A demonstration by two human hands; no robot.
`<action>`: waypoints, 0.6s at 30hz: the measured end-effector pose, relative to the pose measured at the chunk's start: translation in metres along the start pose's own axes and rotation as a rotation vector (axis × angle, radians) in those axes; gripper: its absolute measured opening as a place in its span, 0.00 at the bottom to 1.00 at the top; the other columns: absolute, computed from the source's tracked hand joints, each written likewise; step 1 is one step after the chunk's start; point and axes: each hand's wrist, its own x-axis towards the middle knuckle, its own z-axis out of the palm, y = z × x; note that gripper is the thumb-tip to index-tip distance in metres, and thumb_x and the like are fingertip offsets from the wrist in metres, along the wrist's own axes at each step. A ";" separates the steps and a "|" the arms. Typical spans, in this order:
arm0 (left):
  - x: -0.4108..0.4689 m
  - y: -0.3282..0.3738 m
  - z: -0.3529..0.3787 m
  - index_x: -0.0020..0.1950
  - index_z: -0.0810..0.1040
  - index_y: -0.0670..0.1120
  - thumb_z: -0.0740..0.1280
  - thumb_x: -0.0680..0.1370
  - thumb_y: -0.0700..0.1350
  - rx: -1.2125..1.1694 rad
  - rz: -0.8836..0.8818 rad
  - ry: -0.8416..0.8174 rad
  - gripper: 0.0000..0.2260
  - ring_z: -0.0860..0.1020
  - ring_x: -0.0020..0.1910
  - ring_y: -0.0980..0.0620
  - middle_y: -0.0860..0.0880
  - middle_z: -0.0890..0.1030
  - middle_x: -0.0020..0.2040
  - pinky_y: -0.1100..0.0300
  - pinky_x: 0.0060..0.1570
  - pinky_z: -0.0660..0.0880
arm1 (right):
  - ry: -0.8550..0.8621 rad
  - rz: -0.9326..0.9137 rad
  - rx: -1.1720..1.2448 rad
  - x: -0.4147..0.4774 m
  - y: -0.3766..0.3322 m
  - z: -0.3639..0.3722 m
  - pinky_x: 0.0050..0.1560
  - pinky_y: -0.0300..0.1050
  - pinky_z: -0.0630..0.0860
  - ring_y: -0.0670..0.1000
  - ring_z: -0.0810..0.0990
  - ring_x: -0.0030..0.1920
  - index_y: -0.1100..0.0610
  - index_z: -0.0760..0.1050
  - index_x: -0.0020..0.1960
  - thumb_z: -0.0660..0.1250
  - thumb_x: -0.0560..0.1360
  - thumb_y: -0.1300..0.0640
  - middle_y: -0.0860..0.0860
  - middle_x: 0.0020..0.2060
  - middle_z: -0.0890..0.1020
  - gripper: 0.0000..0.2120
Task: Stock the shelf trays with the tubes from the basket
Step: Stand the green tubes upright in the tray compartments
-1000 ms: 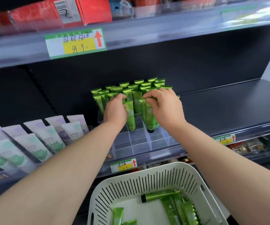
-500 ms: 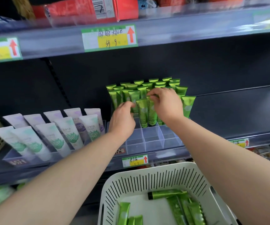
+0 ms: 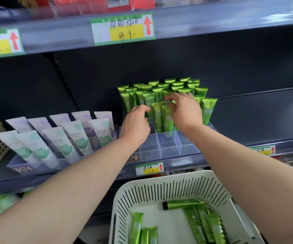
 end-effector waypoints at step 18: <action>-0.143 -0.026 0.042 0.60 0.78 0.47 0.61 0.78 0.35 -0.081 -0.076 -0.199 0.14 0.77 0.58 0.50 0.49 0.80 0.58 0.52 0.59 0.74 | -0.210 -0.080 0.014 -0.203 0.034 0.032 0.41 0.52 0.75 0.58 0.77 0.45 0.52 0.82 0.47 0.69 0.71 0.62 0.50 0.45 0.82 0.08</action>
